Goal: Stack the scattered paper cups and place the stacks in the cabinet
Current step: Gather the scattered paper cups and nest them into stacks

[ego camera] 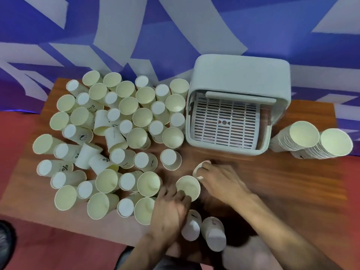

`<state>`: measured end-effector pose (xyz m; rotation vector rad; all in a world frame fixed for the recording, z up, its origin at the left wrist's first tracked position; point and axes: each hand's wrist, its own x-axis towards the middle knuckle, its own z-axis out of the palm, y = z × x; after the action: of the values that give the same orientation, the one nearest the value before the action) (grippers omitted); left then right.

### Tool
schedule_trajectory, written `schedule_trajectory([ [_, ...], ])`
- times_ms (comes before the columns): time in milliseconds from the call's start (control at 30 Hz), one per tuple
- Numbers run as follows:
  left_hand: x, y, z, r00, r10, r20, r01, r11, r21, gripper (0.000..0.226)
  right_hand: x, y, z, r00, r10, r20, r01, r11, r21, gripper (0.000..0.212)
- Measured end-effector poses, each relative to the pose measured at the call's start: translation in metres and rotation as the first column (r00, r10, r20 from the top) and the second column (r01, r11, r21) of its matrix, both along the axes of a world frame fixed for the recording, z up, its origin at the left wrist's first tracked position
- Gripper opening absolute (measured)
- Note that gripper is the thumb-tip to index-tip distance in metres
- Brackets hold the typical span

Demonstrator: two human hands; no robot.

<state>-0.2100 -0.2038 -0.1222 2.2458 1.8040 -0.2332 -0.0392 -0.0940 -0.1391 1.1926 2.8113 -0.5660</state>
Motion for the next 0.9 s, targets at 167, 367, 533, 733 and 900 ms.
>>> schedule_trajectory([
  [167,0.027,0.020,0.039,0.991,-0.085,0.105,0.068,0.986,0.154,0.005,0.063,-0.017,0.047,0.945,-0.318,-0.081,0.324,0.943,0.080,0.014],
  [367,0.089,0.066,0.082,0.929,-0.221,0.298,0.108,0.930,0.352,0.003,0.145,-0.027,0.105,0.758,-0.590,-0.279,0.634,0.767,0.101,0.009],
  [533,0.146,0.118,0.105,0.897,-0.328,0.297,0.150,0.857,0.493,0.012,0.218,-0.009,0.121,0.557,-0.627,-0.545,0.807,0.565,0.173,0.013],
  [733,0.195,0.166,0.098,0.889,-0.371,0.268,0.163,0.803,0.573,0.012,0.266,0.014,0.097,0.502,-0.667,-0.551,0.847,0.506,0.160,0.012],
  [900,0.217,0.185,0.089,0.887,-0.408,0.216,0.228,0.795,0.562,0.015,0.276,0.022,0.080,0.524,-0.679,-0.514,0.833,0.534,0.143,0.009],
])
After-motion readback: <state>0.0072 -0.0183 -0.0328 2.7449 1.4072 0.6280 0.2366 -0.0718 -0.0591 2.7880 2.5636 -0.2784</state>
